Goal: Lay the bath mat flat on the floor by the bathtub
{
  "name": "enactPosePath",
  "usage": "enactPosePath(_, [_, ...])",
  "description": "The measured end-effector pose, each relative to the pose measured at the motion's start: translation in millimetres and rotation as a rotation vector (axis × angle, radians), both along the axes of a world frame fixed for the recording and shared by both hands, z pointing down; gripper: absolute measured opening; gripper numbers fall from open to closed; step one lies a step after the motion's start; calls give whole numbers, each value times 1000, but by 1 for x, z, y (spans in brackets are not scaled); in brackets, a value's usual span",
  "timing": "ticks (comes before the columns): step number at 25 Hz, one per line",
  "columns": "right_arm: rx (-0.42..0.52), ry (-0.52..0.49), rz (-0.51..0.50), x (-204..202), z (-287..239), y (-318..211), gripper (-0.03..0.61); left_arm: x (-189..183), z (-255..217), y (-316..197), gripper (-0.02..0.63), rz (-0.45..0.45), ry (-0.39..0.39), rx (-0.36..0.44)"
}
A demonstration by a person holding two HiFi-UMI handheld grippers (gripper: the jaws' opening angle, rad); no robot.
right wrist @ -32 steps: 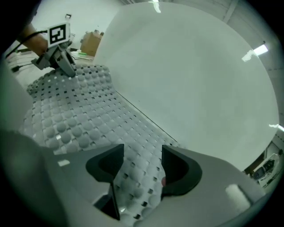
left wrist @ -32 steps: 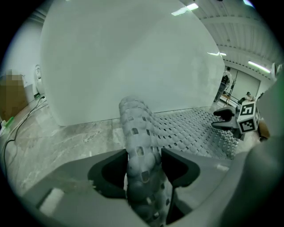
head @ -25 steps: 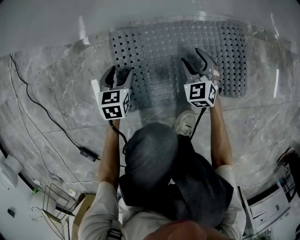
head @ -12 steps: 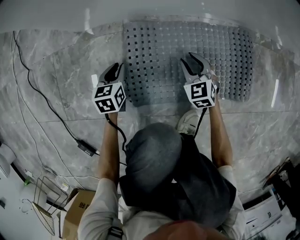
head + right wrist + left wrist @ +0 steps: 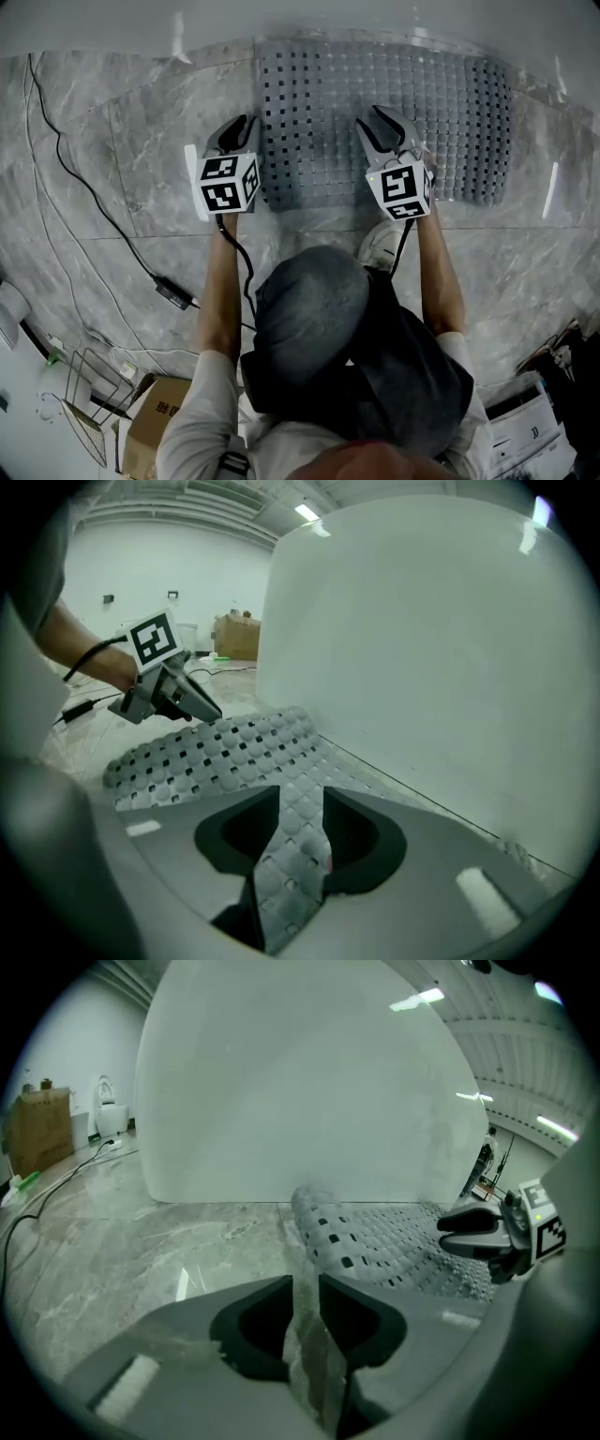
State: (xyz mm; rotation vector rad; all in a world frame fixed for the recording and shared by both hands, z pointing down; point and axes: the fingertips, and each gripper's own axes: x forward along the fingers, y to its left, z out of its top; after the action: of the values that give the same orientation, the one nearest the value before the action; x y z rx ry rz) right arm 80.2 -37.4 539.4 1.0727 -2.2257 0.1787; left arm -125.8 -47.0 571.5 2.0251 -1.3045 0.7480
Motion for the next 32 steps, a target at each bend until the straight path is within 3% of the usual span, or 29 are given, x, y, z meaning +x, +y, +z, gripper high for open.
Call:
enactPosePath(7, [-19, -189, -56, -56, -34, -9, 150, 22, -10, 14, 91, 42, 95, 12])
enactPosePath(8, [-21, -199, -62, -61, -37, -11, 150, 27, -10, 15, 103, 56, 112, 1])
enactPosePath(9, [-20, -205, -66, -66, -39, -13, 150, 29, -10, 15, 234, 63, 124, -10])
enactPosePath(13, [-11, -210, -81, -72, -47, -16, 150, 2, -14, -1, 245, -27, 98, 8])
enactPosePath(15, [-16, -207, -81, -69, -47, -14, 150, -14, -8, -9, 229, -64, 43, 10])
enactPosePath(18, [-24, -202, -69, -63, -44, -14, 150, -24, 5, -17, 83, -59, -100, 36])
enactPosePath(19, [-26, -202, -66, -62, -43, -14, 150, -22, 10, -18, 81, -42, -119, 34])
enactPosePath(23, [-34, -198, -65, -60, -40, -15, 150, -7, 23, -16, 74, 26, -100, -3])
enactPosePath(32, [-61, -230, -70, -74, -40, -16, 150, 21, 2, -4, 64, 88, 58, -4])
